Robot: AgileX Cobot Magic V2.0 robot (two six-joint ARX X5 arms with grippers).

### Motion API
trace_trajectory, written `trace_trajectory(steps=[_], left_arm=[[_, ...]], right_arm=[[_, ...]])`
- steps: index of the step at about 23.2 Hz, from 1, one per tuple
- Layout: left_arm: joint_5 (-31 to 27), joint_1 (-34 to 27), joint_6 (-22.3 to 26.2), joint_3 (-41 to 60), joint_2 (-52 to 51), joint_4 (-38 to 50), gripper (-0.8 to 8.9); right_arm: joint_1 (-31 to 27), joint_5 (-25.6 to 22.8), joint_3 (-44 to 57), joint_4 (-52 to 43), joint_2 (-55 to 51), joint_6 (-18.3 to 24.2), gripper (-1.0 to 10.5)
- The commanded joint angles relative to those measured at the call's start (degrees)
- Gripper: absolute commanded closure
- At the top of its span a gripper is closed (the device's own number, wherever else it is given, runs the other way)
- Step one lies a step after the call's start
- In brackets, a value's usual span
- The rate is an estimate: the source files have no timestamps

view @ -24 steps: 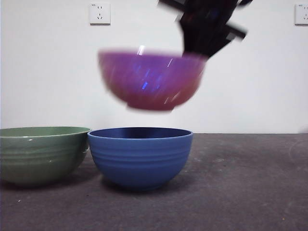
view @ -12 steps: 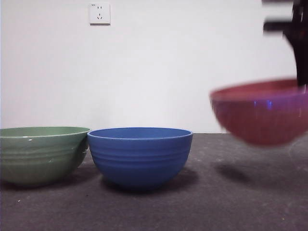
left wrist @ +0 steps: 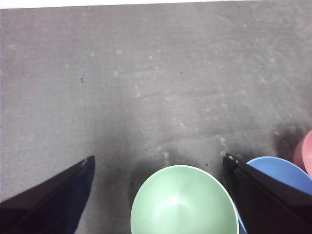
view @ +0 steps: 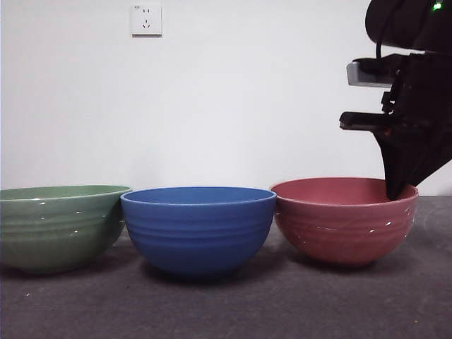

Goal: Pick up the green bowl on the top,put the green bowl on the left,pick up the red bowl in the middle,put the red bowl on the right

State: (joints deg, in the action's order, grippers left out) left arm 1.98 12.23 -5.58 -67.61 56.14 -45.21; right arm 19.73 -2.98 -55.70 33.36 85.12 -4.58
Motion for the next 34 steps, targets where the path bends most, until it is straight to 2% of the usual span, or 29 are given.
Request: trace_trajectory(steps=[1,2,5,6,7,9,10,11,12,14,18,23,25,29,31,34], left_arm=[[0.0,0.2,-0.2,0.1,0.1,0.1,3.74],[0.0,0.2,0.0,0.1,0.1,0.2,3.77],[0.1,0.2,2.2,0.1,0.1,0.6,3.86],[0.2,0.3,2.7,0.1,0.1,0.6,4.47],[0.3,0.6,3.2,0.1,0.1,0.9,5.55],[2.1,1.1,5.7,0.1,-0.1,1.9,8.31],[2.8,1.4,5.7,0.1,-0.1,3.0,8.21],[2.9,2.0,5.7,0.2,-0.1,4.0,8.22],[2.6,2.5,5.8,0.3,-0.2,5.0,8.22],[2.4,3.3,5.8,3.6,-2.1,9.2,8.22],[1.3,3.6,5.6,18.5,-12.0,20.4,8.22],[1.1,3.6,5.5,29.9,-23.5,23.3,8.22],[1.0,3.6,5.8,31.3,-26.0,23.2,8.22],[1.1,3.6,5.6,31.3,-26.7,22.0,8.16],[1.1,3.6,5.6,31.3,-26.3,21.9,8.17],[1.1,3.6,5.6,31.3,-25.8,21.7,8.17]], right_arm=[[-0.2,0.1,0.1,-0.7,0.2,-0.5,7.2],[-0.2,0.0,0.1,-1.1,-0.2,-0.6,6.7],[0.0,0.2,0.1,-3.6,-5.4,-1.1,6.7],[0.7,1.4,0.1,-5.6,-8.5,-1.1,6.7],[1.4,2.9,0.1,-8.0,-11.9,-1.2,6.7],[2.4,4.3,0.1,-12.2,-18.7,-1.2,6.8],[2.7,4.3,0.1,-13.7,-21.9,-0.2,7.6],[2.9,4.3,0.2,-14.5,-25.0,1.6,9.0],[3.0,4.3,0.2,-14.5,-27.3,3.0,9.7],[3.0,4.1,0.5,-14.2,-31.6,4.4,9.6],[2.9,2.4,6.9,-16.0,-40.2,6.2,9.6],[2.9,2.4,19.3,-22.5,-51.2,1.6,9.6],[2.9,1.8,22.2,-22.5,-54.4,0.2,9.6],[2.9,-2.9,22.8,-19.0,-55.9,-3.4,9.5],[2.9,-5.1,22.8,-18.6,-55.9,-3.9,9.5],[2.9,-5.4,22.8,-17.7,-55.9,-3.7,9.5]])
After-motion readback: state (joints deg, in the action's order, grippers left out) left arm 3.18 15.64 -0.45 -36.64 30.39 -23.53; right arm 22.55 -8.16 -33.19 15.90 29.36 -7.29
